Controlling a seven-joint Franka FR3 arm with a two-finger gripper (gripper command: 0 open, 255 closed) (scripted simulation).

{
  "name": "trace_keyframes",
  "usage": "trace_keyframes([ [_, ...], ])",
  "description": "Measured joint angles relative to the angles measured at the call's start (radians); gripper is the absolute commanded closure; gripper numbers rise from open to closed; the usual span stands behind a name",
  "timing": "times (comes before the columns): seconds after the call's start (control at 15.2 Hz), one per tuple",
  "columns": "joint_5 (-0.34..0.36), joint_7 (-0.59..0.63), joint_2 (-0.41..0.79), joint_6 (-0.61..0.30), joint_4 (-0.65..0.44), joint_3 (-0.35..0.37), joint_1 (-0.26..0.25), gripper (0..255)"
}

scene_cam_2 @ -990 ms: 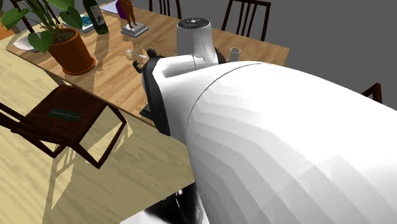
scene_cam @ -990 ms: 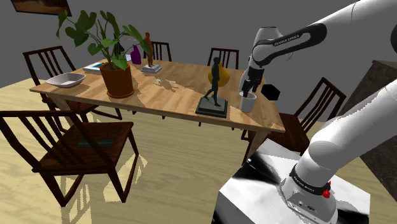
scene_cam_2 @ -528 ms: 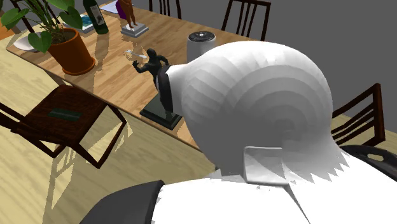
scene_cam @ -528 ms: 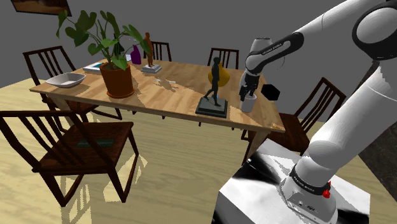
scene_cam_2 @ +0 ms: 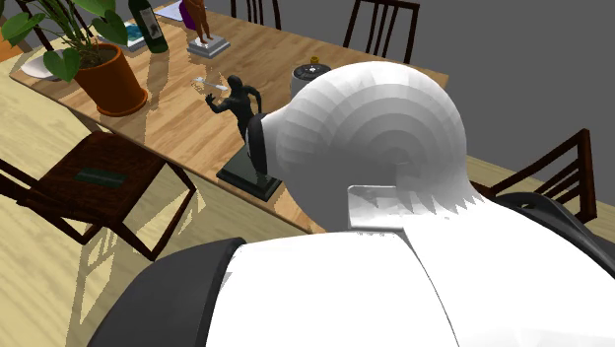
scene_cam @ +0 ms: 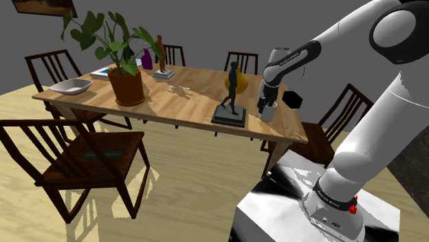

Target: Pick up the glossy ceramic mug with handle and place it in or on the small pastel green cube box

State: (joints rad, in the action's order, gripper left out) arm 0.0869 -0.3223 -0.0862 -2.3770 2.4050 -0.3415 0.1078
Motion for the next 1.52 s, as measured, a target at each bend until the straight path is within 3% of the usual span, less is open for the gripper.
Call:
trace_keyframes([
  [0.2, 0.000, 0.000, 0.000, -0.001, 0.001, 0.000, 0.000, 0],
  [0.26, 0.000, 0.000, 0.000, -0.001, 0.001, 0.000, 0.000, 255],
  [0.92, 0.000, 0.000, 0.000, -0.001, 0.001, 0.000, 0.000, 255],
  [1.52, 0.020, 0.013, -0.068, 0.110, -0.045, 0.008, 0.002, 255],
])
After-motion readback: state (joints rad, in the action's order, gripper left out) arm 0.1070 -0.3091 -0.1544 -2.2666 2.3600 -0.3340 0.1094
